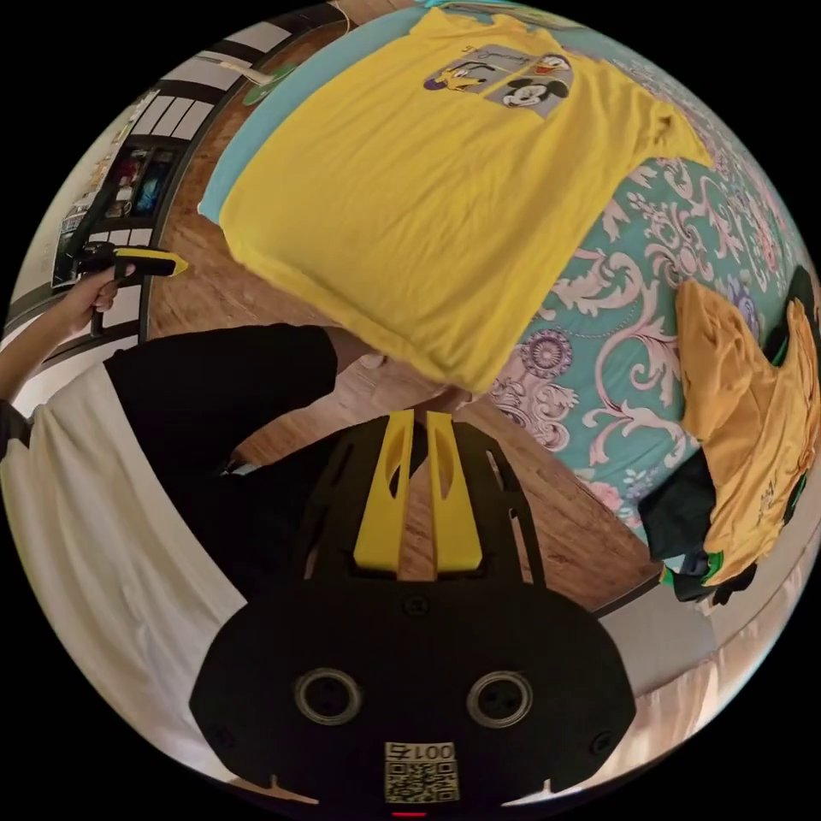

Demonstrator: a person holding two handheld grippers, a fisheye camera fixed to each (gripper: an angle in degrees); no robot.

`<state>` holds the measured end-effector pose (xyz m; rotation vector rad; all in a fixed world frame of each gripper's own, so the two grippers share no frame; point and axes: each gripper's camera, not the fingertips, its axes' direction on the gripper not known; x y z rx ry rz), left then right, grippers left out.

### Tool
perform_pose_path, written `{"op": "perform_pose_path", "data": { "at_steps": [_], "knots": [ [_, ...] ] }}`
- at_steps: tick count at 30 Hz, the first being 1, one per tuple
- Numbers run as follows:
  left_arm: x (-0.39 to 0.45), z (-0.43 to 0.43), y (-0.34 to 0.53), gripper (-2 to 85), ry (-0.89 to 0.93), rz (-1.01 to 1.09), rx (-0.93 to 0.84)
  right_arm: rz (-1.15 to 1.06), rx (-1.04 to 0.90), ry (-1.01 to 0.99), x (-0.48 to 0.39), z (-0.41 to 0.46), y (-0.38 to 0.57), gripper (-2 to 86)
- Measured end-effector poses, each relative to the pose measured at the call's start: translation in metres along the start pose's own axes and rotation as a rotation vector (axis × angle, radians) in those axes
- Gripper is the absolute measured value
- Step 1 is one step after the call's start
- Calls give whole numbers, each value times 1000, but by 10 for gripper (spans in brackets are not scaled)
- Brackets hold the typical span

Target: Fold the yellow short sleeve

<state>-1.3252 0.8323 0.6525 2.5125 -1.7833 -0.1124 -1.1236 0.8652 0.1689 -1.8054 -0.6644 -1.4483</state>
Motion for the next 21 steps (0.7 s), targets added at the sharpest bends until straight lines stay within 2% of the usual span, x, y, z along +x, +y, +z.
{"op": "perform_pose_path", "data": {
  "at_steps": [2,5,7,12,17,18,19,21],
  "knots": [
    [-5,-28,-16,12,37,-20,89,27,42,63,25,-38,6,32],
    [-2,-87,-74,53,54,26,261,122,214,166,89,-119,-6,55],
    [11,-138,-141,74,42,109,412,196,374,144,151,-182,-33,70],
    [43,-217,-288,107,112,194,585,336,612,54,262,-275,-112,99],
    [67,-242,-388,91,54,125,518,314,523,52,305,-309,-173,114],
    [72,-248,-395,39,-12,91,552,307,493,72,307,-316,-178,108],
    [72,-253,-398,7,-64,25,567,313,496,95,305,-329,-174,96],
    [68,-264,-394,-4,0,-18,610,239,539,83,296,-353,-158,27]
  ]
}}
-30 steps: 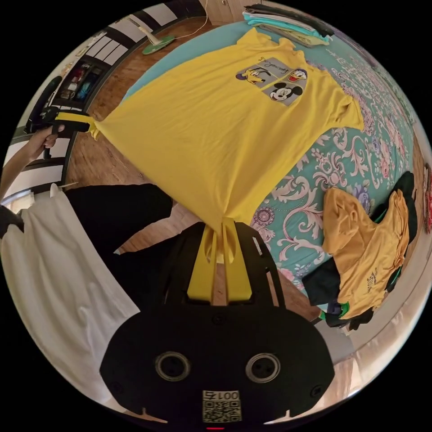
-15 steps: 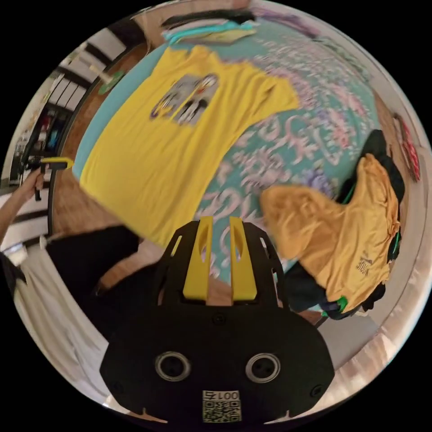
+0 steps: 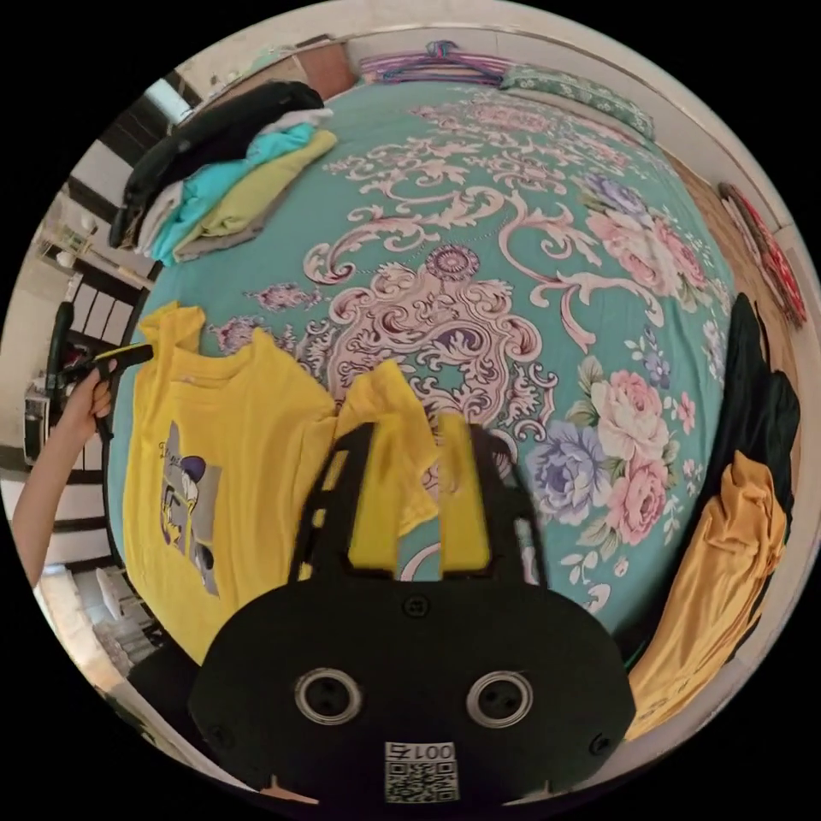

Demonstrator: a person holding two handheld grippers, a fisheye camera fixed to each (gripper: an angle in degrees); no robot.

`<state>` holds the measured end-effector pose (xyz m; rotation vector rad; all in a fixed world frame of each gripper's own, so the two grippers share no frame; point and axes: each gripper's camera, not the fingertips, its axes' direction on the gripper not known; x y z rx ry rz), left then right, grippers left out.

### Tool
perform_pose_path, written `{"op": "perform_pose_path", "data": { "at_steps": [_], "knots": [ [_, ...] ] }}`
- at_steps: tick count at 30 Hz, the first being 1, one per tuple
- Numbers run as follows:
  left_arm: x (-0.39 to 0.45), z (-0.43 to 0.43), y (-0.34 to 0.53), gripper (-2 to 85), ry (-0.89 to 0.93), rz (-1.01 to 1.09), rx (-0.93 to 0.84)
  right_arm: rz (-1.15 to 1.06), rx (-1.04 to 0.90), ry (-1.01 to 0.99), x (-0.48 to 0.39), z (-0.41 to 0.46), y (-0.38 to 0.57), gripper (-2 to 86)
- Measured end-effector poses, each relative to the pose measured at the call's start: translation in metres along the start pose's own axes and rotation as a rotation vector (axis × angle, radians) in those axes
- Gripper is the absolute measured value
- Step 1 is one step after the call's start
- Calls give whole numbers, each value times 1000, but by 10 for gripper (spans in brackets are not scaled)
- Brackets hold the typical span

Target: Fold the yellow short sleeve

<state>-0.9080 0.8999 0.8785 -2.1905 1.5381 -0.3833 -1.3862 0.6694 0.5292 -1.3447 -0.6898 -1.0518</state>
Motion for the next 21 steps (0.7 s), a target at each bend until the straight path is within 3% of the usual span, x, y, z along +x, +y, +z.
{"op": "perform_pose_path", "data": {
  "at_steps": [4,7,11,21],
  "knots": [
    [-26,-41,2,-9,7,-92,129,-33,72,62,3,-76,19,7],
    [-46,-56,-4,-9,79,-78,130,-78,62,36,9,-118,27,3],
    [-61,-64,-11,-9,56,-104,106,-114,23,284,-3,-156,35,0],
    [-46,-70,-35,-10,272,-99,171,77,11,175,17,-258,64,0]
  ]
}}
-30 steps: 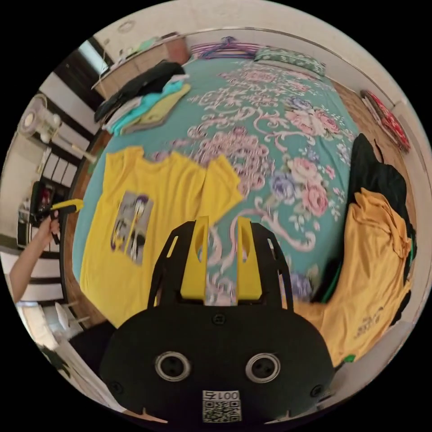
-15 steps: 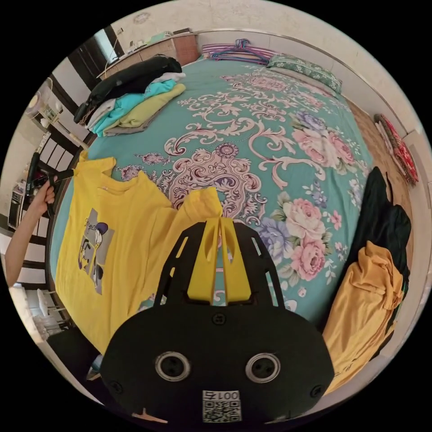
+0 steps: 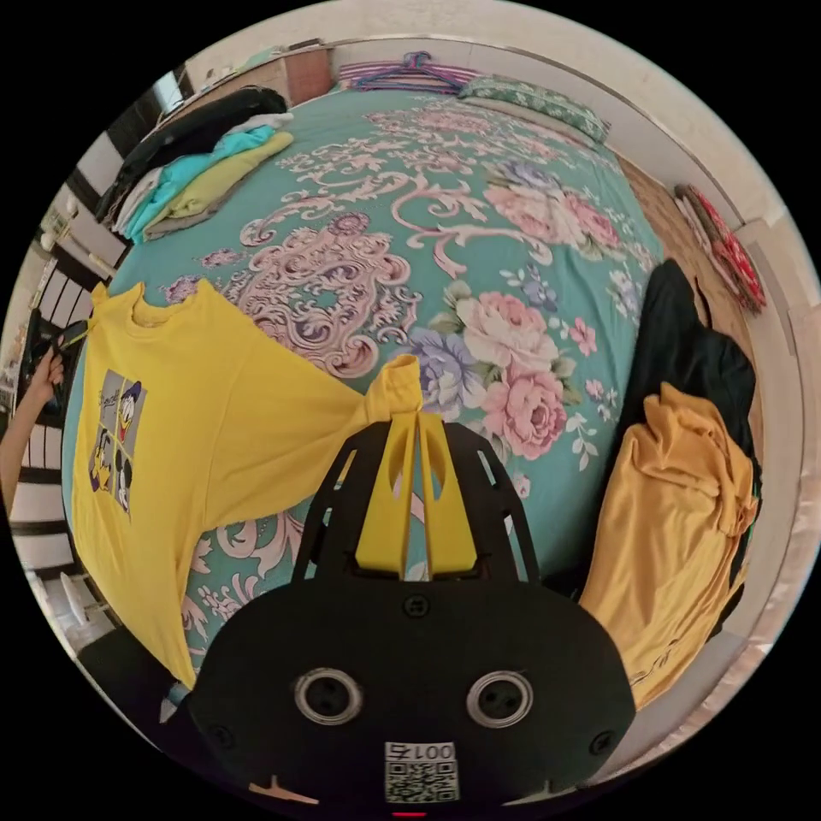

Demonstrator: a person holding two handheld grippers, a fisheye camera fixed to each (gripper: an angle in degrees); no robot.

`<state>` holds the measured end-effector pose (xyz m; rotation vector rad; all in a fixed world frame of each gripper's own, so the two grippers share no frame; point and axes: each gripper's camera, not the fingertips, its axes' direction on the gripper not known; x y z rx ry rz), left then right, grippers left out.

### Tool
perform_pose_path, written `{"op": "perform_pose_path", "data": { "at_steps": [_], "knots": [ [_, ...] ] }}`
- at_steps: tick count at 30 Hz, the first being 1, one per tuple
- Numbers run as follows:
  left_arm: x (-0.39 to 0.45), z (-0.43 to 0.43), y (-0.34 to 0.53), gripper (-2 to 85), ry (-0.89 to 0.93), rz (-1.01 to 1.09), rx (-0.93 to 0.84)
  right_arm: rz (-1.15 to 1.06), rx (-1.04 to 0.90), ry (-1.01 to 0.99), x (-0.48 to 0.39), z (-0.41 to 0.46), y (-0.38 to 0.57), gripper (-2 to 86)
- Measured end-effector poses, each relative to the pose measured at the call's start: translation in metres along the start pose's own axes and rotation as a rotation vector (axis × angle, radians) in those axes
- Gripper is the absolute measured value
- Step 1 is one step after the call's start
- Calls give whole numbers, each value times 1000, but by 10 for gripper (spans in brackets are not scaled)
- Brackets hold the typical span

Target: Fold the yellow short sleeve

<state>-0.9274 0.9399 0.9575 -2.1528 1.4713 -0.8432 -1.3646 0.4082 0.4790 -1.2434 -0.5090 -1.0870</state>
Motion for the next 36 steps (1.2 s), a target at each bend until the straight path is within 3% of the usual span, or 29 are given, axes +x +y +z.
{"op": "perform_pose_path", "data": {
  "at_steps": [12,16,18,23,27,31,34,36],
  "knots": [
    [65,11,-31,-8,-75,93,-82,179,141,-129,27,-138,39,1],
    [84,23,-34,-3,-56,96,-118,173,88,-199,33,-166,54,8],
    [89,21,-34,12,-25,34,-111,213,77,-170,39,-192,59,15],
    [136,-1,-17,20,-168,-22,10,102,100,-185,18,-264,79,77],
    [220,32,-19,20,-149,197,-93,150,73,-254,15,-278,81,113],
    [336,106,-30,19,16,519,-260,163,135,-329,5,-299,75,58],
    [434,163,-25,17,69,810,-347,173,93,-289,0,-319,78,35],
    [489,199,-14,17,74,980,-401,194,70,-367,7,-335,81,29]
  ]
}}
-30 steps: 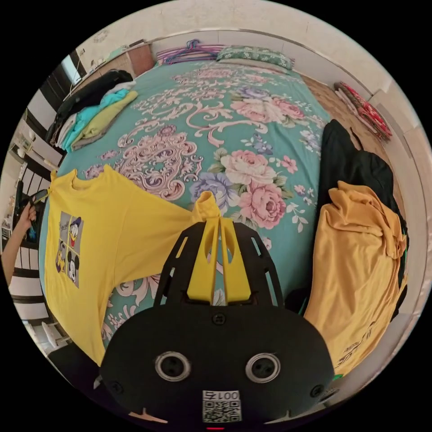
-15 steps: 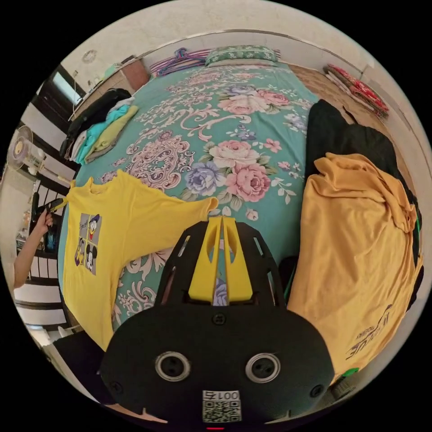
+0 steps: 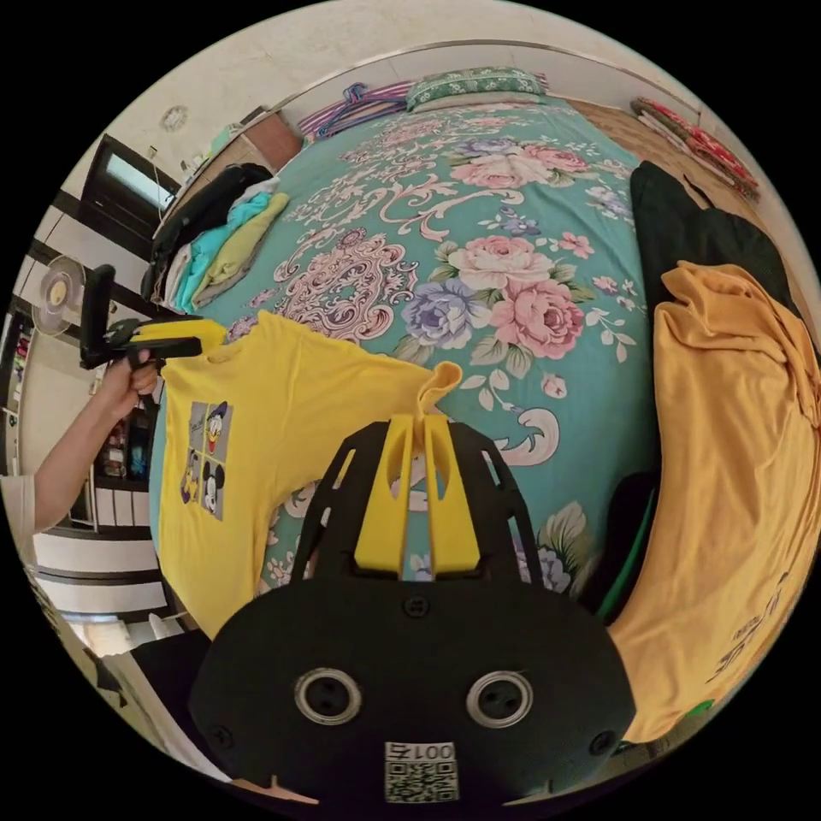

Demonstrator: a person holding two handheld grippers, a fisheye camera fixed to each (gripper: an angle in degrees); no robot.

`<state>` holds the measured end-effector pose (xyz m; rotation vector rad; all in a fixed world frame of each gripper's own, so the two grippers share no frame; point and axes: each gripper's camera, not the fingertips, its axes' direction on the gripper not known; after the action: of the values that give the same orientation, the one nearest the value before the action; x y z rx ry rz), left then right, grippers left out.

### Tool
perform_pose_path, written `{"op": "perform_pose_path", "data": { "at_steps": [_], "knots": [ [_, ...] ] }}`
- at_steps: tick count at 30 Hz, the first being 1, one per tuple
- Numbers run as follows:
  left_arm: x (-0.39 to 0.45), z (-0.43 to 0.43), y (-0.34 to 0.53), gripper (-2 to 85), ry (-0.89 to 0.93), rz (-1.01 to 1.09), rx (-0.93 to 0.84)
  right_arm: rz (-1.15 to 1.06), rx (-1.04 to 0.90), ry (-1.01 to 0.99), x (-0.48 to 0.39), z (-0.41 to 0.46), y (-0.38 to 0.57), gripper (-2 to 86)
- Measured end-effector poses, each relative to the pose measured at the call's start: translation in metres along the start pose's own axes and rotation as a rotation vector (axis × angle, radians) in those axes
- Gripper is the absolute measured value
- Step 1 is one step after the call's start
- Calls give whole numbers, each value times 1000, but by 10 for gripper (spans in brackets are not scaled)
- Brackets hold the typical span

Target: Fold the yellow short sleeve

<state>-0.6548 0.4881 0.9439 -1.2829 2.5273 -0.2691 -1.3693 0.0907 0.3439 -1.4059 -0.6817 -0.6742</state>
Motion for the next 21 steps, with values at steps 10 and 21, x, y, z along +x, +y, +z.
{"op": "perform_pose_path", "data": {
  "at_steps": [10,21],
  "knots": [
    [109,107,-98,-9,-281,283,-97,40,-258,-242,30,-70,-5,15],
    [151,140,-143,-9,-382,203,-84,32,-111,-142,25,-115,66,31]
  ]
}}
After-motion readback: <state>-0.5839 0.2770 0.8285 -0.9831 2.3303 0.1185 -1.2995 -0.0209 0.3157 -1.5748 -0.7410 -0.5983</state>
